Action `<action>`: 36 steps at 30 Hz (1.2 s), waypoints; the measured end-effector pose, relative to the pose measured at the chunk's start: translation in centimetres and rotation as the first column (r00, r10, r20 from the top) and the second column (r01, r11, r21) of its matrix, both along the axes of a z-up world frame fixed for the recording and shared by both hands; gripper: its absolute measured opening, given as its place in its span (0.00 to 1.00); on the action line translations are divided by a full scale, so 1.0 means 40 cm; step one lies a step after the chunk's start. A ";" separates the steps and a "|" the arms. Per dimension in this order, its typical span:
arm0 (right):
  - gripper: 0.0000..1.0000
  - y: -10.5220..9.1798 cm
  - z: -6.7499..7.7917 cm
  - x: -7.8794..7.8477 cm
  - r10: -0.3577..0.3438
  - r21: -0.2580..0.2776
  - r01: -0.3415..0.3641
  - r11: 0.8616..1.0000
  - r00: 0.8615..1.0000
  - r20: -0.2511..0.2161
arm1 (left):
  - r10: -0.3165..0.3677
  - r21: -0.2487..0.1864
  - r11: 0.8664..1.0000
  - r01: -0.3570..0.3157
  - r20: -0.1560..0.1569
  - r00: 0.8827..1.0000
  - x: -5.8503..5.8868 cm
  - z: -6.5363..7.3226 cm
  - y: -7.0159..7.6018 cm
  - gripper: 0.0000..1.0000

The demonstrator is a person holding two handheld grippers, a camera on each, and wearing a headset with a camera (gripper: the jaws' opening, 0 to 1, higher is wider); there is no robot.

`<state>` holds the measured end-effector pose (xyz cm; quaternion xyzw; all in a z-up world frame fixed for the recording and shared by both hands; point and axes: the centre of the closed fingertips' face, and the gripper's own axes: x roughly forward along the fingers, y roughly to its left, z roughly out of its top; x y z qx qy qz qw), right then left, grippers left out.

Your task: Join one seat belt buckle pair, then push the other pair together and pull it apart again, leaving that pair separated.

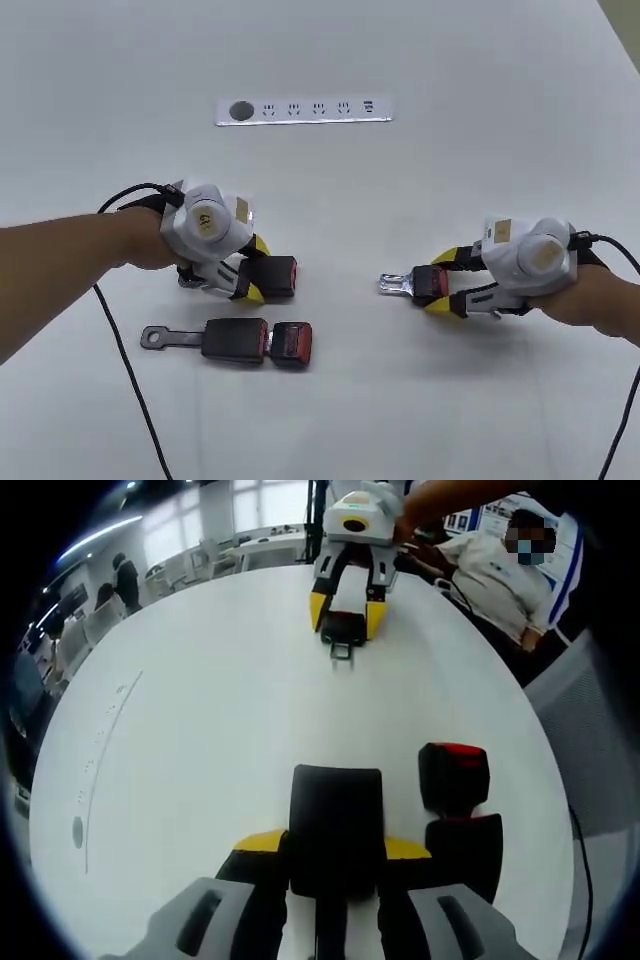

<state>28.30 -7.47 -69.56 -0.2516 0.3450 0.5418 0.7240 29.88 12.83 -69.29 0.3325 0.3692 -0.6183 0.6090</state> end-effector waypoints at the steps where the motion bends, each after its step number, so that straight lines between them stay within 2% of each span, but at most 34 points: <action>1: 0.35 0.001 0.000 -0.001 0.000 -0.003 0.000 1.000 1.000 0.001 | 0.000 0.001 1.000 0.000 0.000 1.000 0.000 0.000 0.000 0.35; 6: 0.39 0.002 0.004 -0.006 -0.013 -0.014 0.013 1.000 1.000 0.004 | 0.033 -0.015 0.999 -0.033 -0.006 0.999 -0.003 0.004 -0.006 0.35; 8: 0.47 -0.012 0.004 0.012 -0.098 -0.032 0.099 0.995 0.995 0.024 | 0.067 -0.007 0.998 -0.067 -0.010 0.998 0.001 0.006 -0.012 0.36; 9: 0.52 -0.014 0.006 0.015 -0.128 -0.029 0.128 0.991 0.992 0.021 | 0.131 0.012 0.991 -0.131 -0.034 0.991 0.003 0.007 -0.006 0.38; 10: 0.56 -0.009 0.017 0.022 -0.176 0.005 0.176 0.984 0.984 0.024 | 0.204 -0.001 0.979 -0.204 -0.042 0.978 0.020 0.009 -0.009 0.42; 12: 0.59 -0.003 0.025 0.028 -0.232 0.053 0.230 0.972 0.972 0.026 | 0.243 -0.053 0.968 -0.245 -0.042 0.969 0.029 0.024 -0.025 0.60; 13: 0.61 0.002 0.037 0.027 -0.257 0.076 0.254 0.964 0.966 0.031 | 0.277 -0.093 0.955 -0.280 -0.051 0.960 0.032 0.036 -0.035 0.67; 14: 0.64 0.001 0.042 0.026 -0.271 0.082 0.267 0.960 0.962 0.041 | 0.298 -0.106 0.947 -0.302 -0.056 0.953 0.035 0.041 -0.033 0.74; 15: 0.68 0.002 0.046 0.026 -0.294 0.089 0.289 0.953 0.954 0.052 | 0.323 -0.118 0.938 -0.327 -0.055 0.945 0.039 0.048 -0.030 0.77; 16: 0.71 0.001 0.046 0.022 -0.311 0.090 0.306 0.948 0.949 0.050 | 0.333 -0.135 0.932 -0.336 -0.046 0.942 0.038 0.066 -0.030 0.78; 17: 0.71 0.004 0.050 0.018 -0.326 0.095 0.321 0.942 0.944 0.051 | 0.361 -0.151 0.919 -0.363 -0.041 0.932 0.042 0.075 -0.026 0.79; 18: 0.72 0.005 0.054 0.016 -0.346 0.103 0.339 0.935 0.937 0.053 | 0.389 -0.155 0.907 -0.392 -0.046 0.920 0.045 0.065 -0.019 0.79; 20: 0.73 -0.005 0.062 0.028 -0.415 0.134 0.406 0.904 0.908 0.054 | 0.452 -0.165 0.876 -0.453 -0.048 0.891 0.058 0.064 0.000 0.83; 21: 0.73 -0.007 0.066 0.033 -0.438 0.150 0.426 0.892 0.897 0.058 | 0.461 -0.175 0.870 -0.462 -0.043 0.886 0.062 0.066 0.003 0.85; 22: 0.74 -0.009 0.069 0.036 -0.454 0.161 0.440 0.883 0.889 0.063 | 0.485 -0.208 0.852 -0.480 -0.030 0.874 0.066 0.080 0.003 0.88; 25: 0.79 -0.013 0.078 0.036 -0.509 0.189 0.490 0.851 0.858 0.066 | 0.543 -0.234 0.814 -0.532 -0.019 0.839 0.065 0.100 0.022 0.95; 28: 0.80 -0.011 0.099 0.023 -0.540 0.202 0.518 0.831 0.838 0.073 | 0.576 -0.252 0.787 -0.564 -0.030 0.817 0.047 0.110 0.038 0.97; 33: 0.84 -0.003 0.109 0.017 -0.571 0.222 0.542 0.811 0.815 0.096 | 0.625 -0.277 0.747 -0.604 -0.018 0.781 0.034 0.131 0.067 0.99; 35: 0.85 -0.002 0.115 0.015 -0.587 0.234 0.555 0.798 0.804 0.097 | 0.647 -0.290 0.727 -0.622 -0.015 0.763 0.027 0.146 0.079 1.00; 36: 0.86 -0.001 0.119 0.012 -0.594 0.239 0.560 0.793 0.799 0.099 | 0.657 -0.296 0.716 -0.632 -0.018 0.753 0.014 0.164 0.075 1.00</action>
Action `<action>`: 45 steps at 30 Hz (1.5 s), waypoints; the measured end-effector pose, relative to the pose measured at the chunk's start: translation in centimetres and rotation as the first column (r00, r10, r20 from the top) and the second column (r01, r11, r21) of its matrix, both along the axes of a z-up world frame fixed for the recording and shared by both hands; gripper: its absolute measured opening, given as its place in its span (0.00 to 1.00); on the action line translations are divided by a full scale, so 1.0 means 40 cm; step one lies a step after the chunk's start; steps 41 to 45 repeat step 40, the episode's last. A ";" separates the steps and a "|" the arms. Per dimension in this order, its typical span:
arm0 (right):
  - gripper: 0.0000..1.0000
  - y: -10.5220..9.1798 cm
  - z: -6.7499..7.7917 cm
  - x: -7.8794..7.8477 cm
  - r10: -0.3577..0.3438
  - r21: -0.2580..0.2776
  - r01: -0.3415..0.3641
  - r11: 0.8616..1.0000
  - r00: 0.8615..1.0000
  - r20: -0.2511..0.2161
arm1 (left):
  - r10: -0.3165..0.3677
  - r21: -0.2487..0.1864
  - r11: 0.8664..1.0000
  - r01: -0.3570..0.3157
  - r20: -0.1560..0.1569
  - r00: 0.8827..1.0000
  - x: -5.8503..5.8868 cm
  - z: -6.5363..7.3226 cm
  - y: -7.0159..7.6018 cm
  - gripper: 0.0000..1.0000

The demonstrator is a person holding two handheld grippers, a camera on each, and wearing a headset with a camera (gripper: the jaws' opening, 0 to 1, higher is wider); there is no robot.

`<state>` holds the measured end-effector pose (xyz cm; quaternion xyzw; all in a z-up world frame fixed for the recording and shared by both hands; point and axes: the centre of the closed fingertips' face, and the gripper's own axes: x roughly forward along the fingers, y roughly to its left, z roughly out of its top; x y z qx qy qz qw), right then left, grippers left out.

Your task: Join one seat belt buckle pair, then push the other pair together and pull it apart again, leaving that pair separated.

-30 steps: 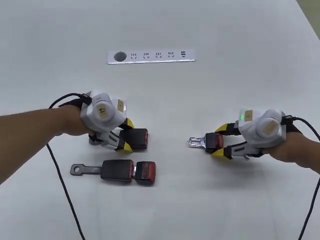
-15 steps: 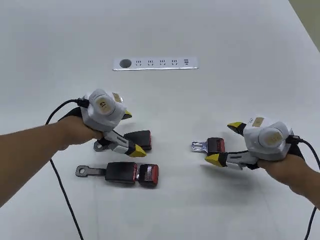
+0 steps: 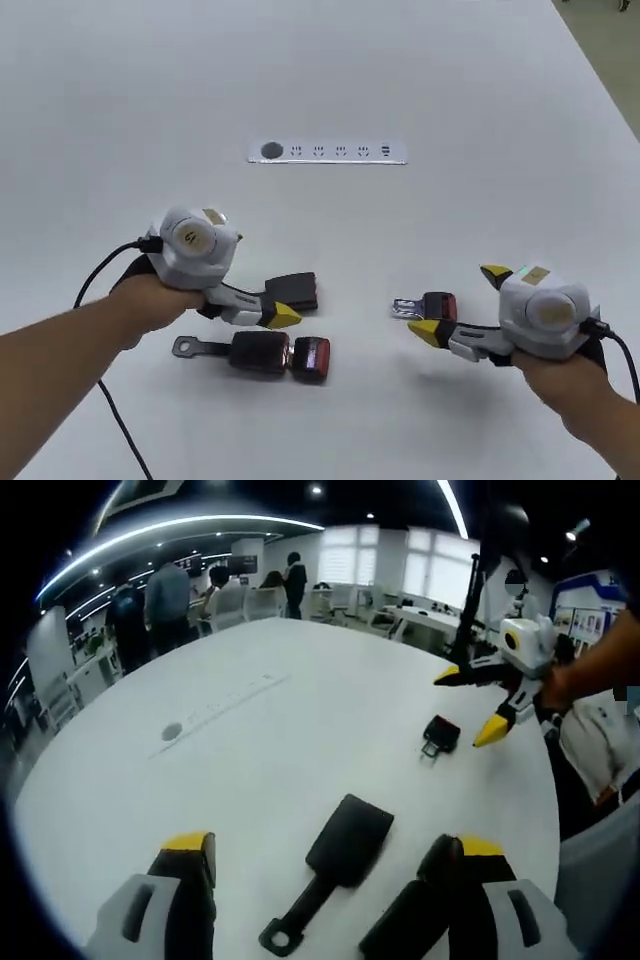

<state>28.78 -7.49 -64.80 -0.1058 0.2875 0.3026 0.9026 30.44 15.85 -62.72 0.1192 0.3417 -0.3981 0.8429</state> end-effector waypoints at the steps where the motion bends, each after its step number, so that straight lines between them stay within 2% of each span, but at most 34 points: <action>1: 0.86 0.006 0.013 -0.005 -0.010 0.004 0.010 1.000 1.000 0.008 | 0.018 -0.016 1.000 -0.018 -0.003 1.000 -0.009 0.010 0.002 1.00; 3: 0.87 0.012 0.025 -0.011 -0.020 0.008 0.019 1.000 1.000 0.022 | 0.035 -0.028 0.999 -0.035 0.006 0.999 -0.017 0.023 0.014 1.00; 4: 0.88 0.016 0.033 -0.015 -0.025 0.010 0.025 1.000 0.999 0.033 | 0.043 -0.029 0.999 -0.043 0.020 0.999 -0.030 0.031 0.017 1.00; 8: 0.91 0.034 0.069 -0.038 -0.044 0.026 0.043 0.999 0.998 0.052 | 0.089 -0.059 0.994 -0.087 0.030 0.996 -0.063 0.043 0.048 1.00; 11: 0.94 0.038 0.081 -0.054 -0.056 0.033 0.054 0.998 0.996 0.063 | 0.112 -0.070 0.992 -0.109 0.038 0.993 -0.091 0.054 0.065 1.00; 14: 0.95 0.040 0.088 -0.073 -0.055 0.022 0.053 0.998 0.995 0.078 | 0.149 -0.084 0.986 -0.145 0.041 0.988 -0.125 0.057 0.094 1.00; 17: 0.96 0.041 0.092 -0.094 -0.061 0.029 0.059 0.998 0.995 0.078 | 0.178 -0.116 0.978 -0.173 0.042 0.983 -0.163 0.073 0.105 1.00; 20: 0.97 0.050 0.101 -0.126 -0.069 0.035 0.066 0.997 0.995 0.077 | 0.205 -0.121 0.973 -0.197 0.051 0.978 -0.193 0.071 0.136 1.00; 25: 0.97 0.034 0.113 -0.158 -0.083 0.041 0.080 0.996 0.993 0.087 | 0.230 -0.129 0.967 -0.221 0.060 0.971 -0.237 0.072 0.177 1.00; 29: 0.98 0.031 0.124 -0.190 -0.093 0.045 0.089 0.995 0.991 0.095 | 0.252 -0.133 0.961 -0.241 0.073 0.965 -0.282 0.094 0.203 1.00; 32: 0.99 0.025 0.130 -0.214 -0.111 0.049 0.107 0.993 0.989 0.093 | 0.277 -0.151 0.953 -0.262 0.083 0.957 -0.300 0.106 0.233 1.00; 34: 0.99 0.021 0.131 -0.227 -0.122 0.053 0.117 0.992 0.988 0.095 | 0.284 -0.161 0.950 -0.267 0.089 0.955 -0.309 0.099 0.262 1.00; 35: 0.99 0.019 0.131 -0.233 -0.123 0.054 0.118 0.992 0.988 0.093 | 0.279 -0.177 0.949 -0.262 0.080 0.957 -0.320 0.105 0.265 1.00; 37: 0.99 0.022 0.129 -0.243 -0.115 0.050 0.111 0.993 0.989 0.088 | 0.274 -0.183 0.949 -0.257 0.078 0.958 -0.339 0.116 0.265 1.00; 40: 1.00 0.020 0.131 -0.256 -0.100 0.042 0.097 0.994 0.991 0.089 | 0.289 -0.190 0.944 -0.271 0.076 0.954 -0.356 0.109 0.293 1.00; 45: 1.00 0.020 0.131 -0.256 -0.100 0.042 0.097 0.994 0.991 0.089 | 0.289 -0.190 0.944 -0.271 0.076 0.954 -0.356 0.109 0.293 1.00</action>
